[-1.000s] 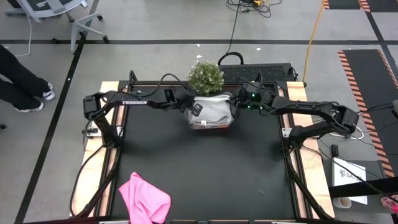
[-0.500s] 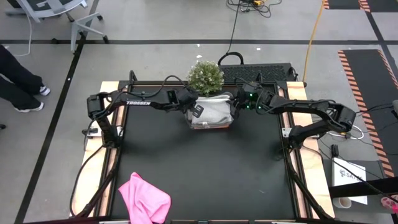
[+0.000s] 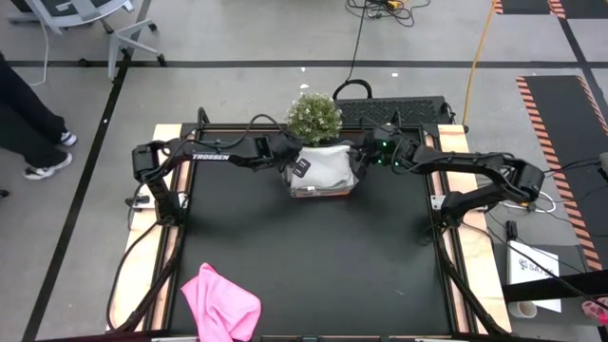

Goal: Fold microfiber towels
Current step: Put the gray microfiber towel into the transparent bin, then adjust the transparent bin

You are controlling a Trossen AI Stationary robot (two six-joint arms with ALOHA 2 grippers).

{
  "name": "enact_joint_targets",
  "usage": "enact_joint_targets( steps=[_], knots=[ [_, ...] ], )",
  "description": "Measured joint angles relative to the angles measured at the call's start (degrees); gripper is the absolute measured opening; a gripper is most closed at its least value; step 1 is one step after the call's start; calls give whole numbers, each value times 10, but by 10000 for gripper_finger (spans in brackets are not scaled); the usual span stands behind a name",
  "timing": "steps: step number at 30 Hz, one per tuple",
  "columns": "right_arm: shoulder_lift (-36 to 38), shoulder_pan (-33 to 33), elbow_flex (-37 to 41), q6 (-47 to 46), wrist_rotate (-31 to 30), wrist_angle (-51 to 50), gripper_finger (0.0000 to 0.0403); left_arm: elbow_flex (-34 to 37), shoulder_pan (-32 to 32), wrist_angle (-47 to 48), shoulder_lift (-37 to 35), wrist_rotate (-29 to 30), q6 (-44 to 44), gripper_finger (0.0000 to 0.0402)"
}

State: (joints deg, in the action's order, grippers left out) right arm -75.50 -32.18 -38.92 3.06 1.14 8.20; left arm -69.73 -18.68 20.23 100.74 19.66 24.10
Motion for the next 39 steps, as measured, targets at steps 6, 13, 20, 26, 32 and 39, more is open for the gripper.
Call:
enact_joint_targets(
  steps=[6,13,20,26,32,39],
  knots=[
    [20,1,0,7,4,5,136,0,1,-18,-1,-7,1,88],
    [39,18,0,7,5,7,135,0,9,-19,-9,-24,-17,125],
    [39,69,0,-9,5,17,134,0,8,-20,-56,-5,-2,131],
    [39,118,-52,-34,5,-10,133,0,27,-19,-110,-1,3,131],
    [33,144,-128,9,3,-110,98,0,73,0,-125,20,-24,131],
    [-20,162,-202,38,4,-193,7,0,135,65,-124,106,19,131]
  ],
)
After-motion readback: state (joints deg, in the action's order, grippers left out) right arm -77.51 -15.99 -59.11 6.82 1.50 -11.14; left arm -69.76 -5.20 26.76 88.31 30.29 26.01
